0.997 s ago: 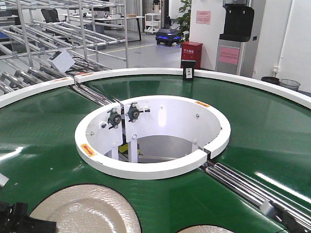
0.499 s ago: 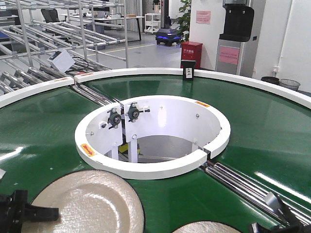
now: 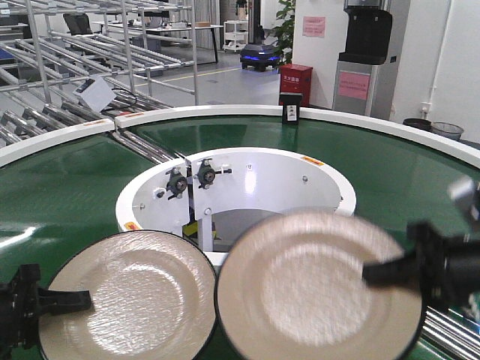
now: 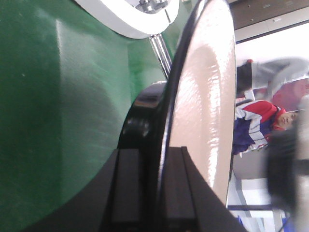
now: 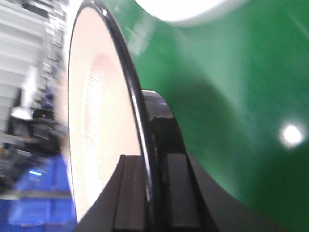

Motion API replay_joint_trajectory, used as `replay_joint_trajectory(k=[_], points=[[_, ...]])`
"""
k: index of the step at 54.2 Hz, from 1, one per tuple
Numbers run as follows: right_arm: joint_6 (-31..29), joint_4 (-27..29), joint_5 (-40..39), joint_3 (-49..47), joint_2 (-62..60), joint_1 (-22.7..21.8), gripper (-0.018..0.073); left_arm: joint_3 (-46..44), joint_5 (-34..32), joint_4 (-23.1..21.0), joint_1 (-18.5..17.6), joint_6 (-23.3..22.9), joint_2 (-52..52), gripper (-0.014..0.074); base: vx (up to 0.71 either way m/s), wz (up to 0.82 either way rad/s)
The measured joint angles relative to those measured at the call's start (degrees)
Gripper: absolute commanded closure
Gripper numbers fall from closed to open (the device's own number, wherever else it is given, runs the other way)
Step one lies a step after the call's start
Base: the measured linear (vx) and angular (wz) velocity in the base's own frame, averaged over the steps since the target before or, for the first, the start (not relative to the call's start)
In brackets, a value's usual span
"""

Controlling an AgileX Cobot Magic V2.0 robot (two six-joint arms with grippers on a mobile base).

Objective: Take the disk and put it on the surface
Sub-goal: 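Lift both held plates up off the green conveyor, then hold both plates while the base turns away from the conveyor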

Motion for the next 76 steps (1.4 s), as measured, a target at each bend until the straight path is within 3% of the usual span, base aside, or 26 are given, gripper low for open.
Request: replay_joint_trajectory(k=[15,27,34,76], points=[[9.62,0.00,1.69,-13.73,-0.14,0.55,0.0566,0.54,-4.48,-1.69,-8.96,-5.79,-4.23,0.0598,0.00,0.00],[11.43,-2.12,-2.06,-14.31,0.69,7.85,0.0565,0.54,-10.32,-3.32,-14.23,-9.07,-8.59,0.0598,0.00,0.00],[11.50,-2.53,-2.23,-14.31,1.24,10.04,0.0564,0.58,-10.66,-3.39,-15.07,-9.18,-8.59,0.0598,0.00,0.00],[11.50,-2.70,-3.70,-14.26,1.24,10.04,0.0564,0.58,-11.83,-3.39,-15.13,-9.18,-8.59,0.0598,0.00,0.00]])
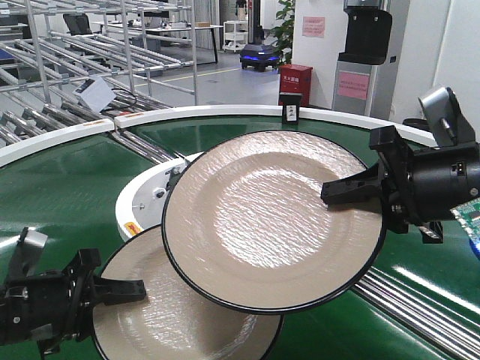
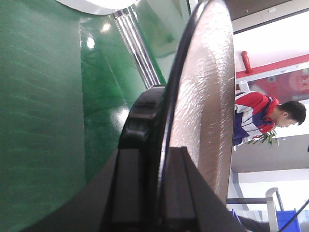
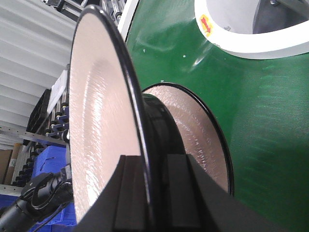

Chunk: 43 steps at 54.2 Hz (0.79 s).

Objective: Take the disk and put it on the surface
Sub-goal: 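Hold both plates while the base turns away from the conveyor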

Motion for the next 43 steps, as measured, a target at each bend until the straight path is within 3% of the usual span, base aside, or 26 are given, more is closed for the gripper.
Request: replay_joint_trajectory(k=[43], points=[[0.00,-0.11,-0.02,0.00,0.00,-0.02,0.0564,0.00,-0.38,0.00,0.00,0.00,0.00,0.0598,-0.12,-0.04]])
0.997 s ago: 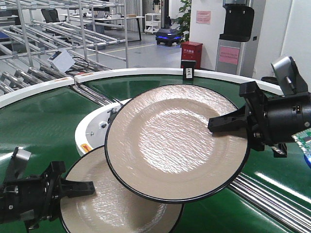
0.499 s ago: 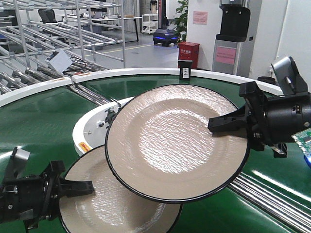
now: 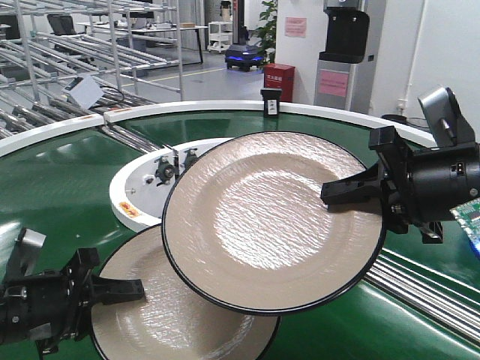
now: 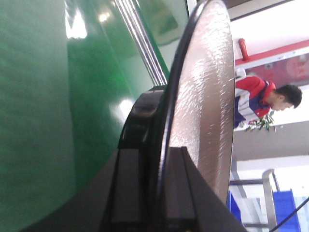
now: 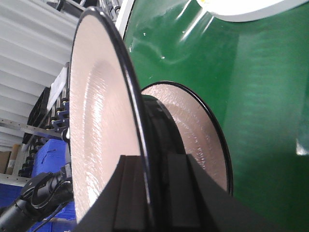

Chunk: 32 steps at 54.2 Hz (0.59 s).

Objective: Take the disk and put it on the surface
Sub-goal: 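Hold both plates while the base turns away from the conveyor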

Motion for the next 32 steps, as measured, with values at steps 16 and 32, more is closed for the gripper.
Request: replay_joint_trajectory(k=[16,32], points=[[0.00,0.00,0.00,0.00,0.00,0.00,0.0564,0.00,0.05,0.00,0.00,0.00,0.00,0.0598,-0.23,-0.28],[0.00,0.00,0.00,0.00,0.00,0.00,0.0564,0.00,0.05,0.00,0.00,0.00,0.00,0.0598,-0.21,-0.50]])
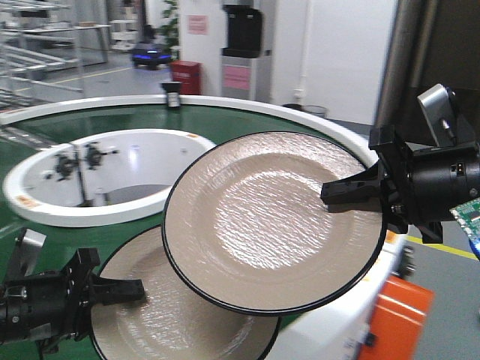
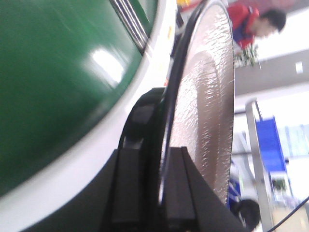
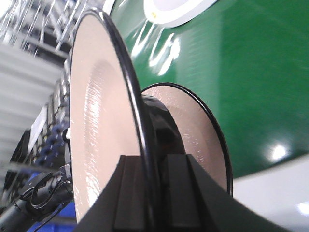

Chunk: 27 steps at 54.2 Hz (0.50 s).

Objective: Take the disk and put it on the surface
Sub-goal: 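Hold both plates while the base turns away from the conveyor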

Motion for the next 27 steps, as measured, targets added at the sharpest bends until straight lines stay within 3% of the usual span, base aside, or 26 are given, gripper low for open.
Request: replay_joint_trajectory(k=[27], points=[[0.00,-0.12,-0.23,0.00,0.00,0.00,0.0564,0.00,0.06,0.00,0.00,0.00,0.00,0.0598,-0.14,-0.69]])
